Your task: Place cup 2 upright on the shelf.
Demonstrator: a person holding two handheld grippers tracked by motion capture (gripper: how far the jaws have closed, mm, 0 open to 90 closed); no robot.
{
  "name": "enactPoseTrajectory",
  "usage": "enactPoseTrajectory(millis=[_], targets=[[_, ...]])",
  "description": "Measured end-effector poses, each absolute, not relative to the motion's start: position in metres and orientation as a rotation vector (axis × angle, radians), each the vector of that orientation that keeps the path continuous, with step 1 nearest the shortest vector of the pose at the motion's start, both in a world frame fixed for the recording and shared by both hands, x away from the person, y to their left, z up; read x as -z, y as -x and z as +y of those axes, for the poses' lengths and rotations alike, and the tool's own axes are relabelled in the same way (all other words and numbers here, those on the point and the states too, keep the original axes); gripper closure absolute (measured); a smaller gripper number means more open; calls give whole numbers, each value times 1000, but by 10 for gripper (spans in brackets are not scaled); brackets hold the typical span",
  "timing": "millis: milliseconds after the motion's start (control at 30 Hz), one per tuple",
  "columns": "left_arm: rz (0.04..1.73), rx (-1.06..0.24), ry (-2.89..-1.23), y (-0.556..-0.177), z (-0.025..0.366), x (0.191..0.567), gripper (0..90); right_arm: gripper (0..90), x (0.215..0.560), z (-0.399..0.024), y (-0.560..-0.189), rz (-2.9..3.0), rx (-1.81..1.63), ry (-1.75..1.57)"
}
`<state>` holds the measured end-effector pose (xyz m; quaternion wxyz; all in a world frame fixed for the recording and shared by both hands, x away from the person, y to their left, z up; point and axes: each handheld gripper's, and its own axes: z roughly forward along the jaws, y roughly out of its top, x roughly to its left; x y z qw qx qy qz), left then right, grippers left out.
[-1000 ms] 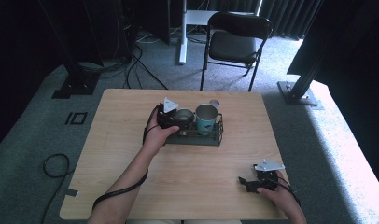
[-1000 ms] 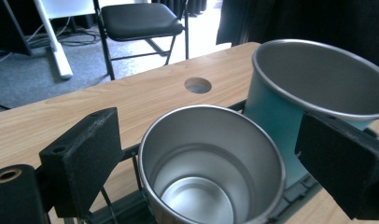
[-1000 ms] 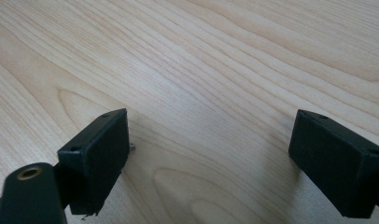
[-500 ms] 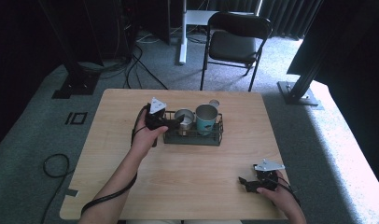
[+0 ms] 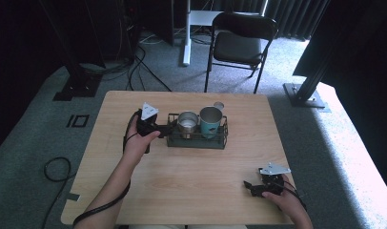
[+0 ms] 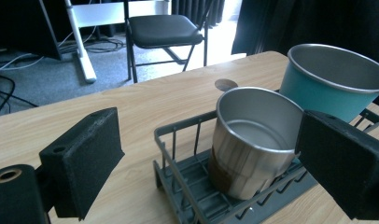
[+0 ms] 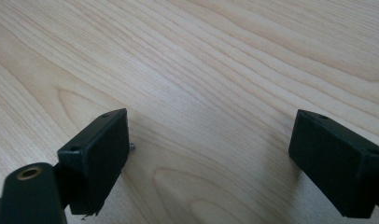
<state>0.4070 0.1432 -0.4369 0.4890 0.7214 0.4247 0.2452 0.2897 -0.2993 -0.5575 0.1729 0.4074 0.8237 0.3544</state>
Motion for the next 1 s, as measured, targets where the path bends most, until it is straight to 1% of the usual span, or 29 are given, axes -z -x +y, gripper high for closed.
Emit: enactPoseTrajectory(millis=[433, 1000], targets=[[1062, -601, -1755, -398, 161, 448, 80, 119, 557, -299, -290, 2337, -1005, -1156], [1094, -603, -1793, -375, 183, 471, 80, 119, 557, -299, -290, 2337, -1005, -1156]])
